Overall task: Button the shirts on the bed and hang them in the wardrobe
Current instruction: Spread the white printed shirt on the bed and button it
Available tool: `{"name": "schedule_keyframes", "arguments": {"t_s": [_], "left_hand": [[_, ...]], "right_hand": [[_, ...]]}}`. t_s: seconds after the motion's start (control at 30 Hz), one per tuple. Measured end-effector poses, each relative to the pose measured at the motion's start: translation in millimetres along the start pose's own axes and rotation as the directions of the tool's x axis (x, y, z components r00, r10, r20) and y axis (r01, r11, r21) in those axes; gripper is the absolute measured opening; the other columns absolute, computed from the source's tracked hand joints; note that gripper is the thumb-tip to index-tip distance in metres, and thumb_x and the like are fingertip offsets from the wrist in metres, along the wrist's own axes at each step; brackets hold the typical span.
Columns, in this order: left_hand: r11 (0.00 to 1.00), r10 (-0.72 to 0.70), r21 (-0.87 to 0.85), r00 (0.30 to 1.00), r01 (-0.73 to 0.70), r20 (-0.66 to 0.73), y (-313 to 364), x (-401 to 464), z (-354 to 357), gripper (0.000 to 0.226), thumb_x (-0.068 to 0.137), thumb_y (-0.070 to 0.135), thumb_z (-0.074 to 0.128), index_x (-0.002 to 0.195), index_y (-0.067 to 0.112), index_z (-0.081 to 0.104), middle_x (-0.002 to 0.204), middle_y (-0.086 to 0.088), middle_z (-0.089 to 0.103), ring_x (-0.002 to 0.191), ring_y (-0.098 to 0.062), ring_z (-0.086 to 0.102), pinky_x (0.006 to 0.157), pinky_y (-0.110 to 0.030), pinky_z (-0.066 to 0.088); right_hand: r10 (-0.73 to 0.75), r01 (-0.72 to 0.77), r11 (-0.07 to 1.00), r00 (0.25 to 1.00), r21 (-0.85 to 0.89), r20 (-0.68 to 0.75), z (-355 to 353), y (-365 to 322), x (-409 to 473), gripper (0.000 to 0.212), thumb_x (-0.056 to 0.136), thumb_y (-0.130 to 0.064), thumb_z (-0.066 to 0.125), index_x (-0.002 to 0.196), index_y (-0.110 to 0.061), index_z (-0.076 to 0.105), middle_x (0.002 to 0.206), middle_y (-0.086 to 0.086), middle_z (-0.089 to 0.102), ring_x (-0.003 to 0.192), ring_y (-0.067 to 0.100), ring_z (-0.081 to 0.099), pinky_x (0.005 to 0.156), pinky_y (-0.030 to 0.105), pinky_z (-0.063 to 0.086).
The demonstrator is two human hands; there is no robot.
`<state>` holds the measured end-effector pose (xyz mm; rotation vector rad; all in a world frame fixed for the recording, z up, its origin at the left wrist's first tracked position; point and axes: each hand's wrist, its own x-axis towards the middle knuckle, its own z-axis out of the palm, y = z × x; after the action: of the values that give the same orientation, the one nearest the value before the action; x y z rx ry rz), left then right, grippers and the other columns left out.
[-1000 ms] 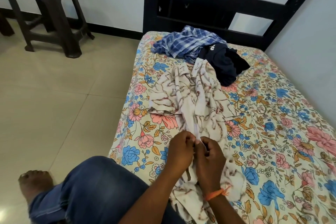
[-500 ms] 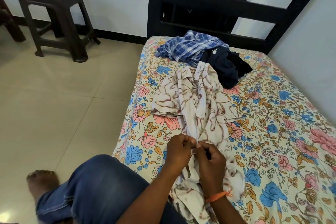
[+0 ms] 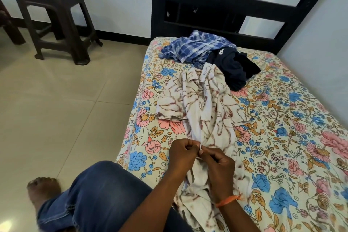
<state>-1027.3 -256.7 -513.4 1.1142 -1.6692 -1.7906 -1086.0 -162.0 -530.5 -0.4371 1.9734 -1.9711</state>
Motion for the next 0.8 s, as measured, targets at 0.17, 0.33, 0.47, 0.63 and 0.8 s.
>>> {"name": "schedule_keyframes", "arguments": {"t_s": [0.17, 0.33, 0.47, 0.63, 0.8], "left_hand": [[0.998, -0.033, -0.059, 0.999, 0.035, 0.028, 9, -5, -3, 0.021, 0.082, 0.0, 0.062, 0.071, 0.009, 0.077, 0.069, -0.008, 0.074, 0.062, -0.017, 0.068, 0.057, -0.02, 0.052], [0.999, -0.035, -0.037, 0.999, 0.035, 0.009, 14, -5, -5, 0.018, 0.082, 0.017, 0.074, 0.066, 0.01, 0.077, 0.061, -0.004, 0.071, 0.055, -0.013, 0.064, 0.054, -0.015, 0.048], [0.999, 0.01, -0.045, 0.999, -0.008, 0.038, 12, -6, -6, 0.018, 0.077, 0.026, 0.082, 0.07, 0.01, 0.078, 0.062, -0.005, 0.072, 0.054, -0.009, 0.066, 0.057, -0.016, 0.05], [1.0, 0.004, -0.015, 1.0, -0.004, -0.012, 9, -2, -5, 0.015, 0.085, 0.014, 0.073, 0.071, 0.011, 0.078, 0.064, -0.004, 0.073, 0.056, -0.005, 0.066, 0.055, -0.01, 0.046], [1.0, 0.019, 0.012, 1.0, -0.019, -0.007, 2, 4, -2, 0.023, 0.09, 0.016, 0.068, 0.068, 0.014, 0.075, 0.058, 0.003, 0.068, 0.053, -0.007, 0.06, 0.057, -0.019, 0.047]], "right_hand": [[-0.084, 0.08, 0.992, 0.996, -0.096, -0.037, 3, 3, -3, 0.024, 0.079, 0.005, 0.075, 0.087, -0.018, 0.08, 0.09, 0.0, 0.075, 0.091, 0.021, 0.071, 0.085, 0.046, 0.056], [-0.182, 0.172, 0.966, 0.982, -0.193, -0.038, 6, 1, -10, 0.033, 0.08, 0.004, 0.075, 0.087, -0.027, 0.078, 0.091, -0.004, 0.074, 0.088, 0.011, 0.07, 0.081, 0.028, 0.055], [-0.213, 0.198, 0.951, 0.976, -0.236, -0.038, 8, 0, -11, 0.034, 0.081, 0.007, 0.073, 0.087, -0.026, 0.076, 0.091, -0.001, 0.073, 0.085, 0.005, 0.068, 0.073, 0.011, 0.05], [-0.227, 0.213, 0.948, 0.973, -0.238, -0.034, 8, 3, -12, 0.022, 0.084, 0.001, 0.073, 0.094, -0.018, 0.079, 0.094, -0.002, 0.073, 0.089, 0.007, 0.068, 0.076, 0.017, 0.053], [-0.102, 0.096, 0.992, 0.992, -0.08, -0.079, 8, -2, -8, 0.012, 0.09, -0.008, 0.069, 0.09, -0.016, 0.079, 0.089, -0.001, 0.076, 0.089, 0.018, 0.071, 0.079, 0.031, 0.055]]}}
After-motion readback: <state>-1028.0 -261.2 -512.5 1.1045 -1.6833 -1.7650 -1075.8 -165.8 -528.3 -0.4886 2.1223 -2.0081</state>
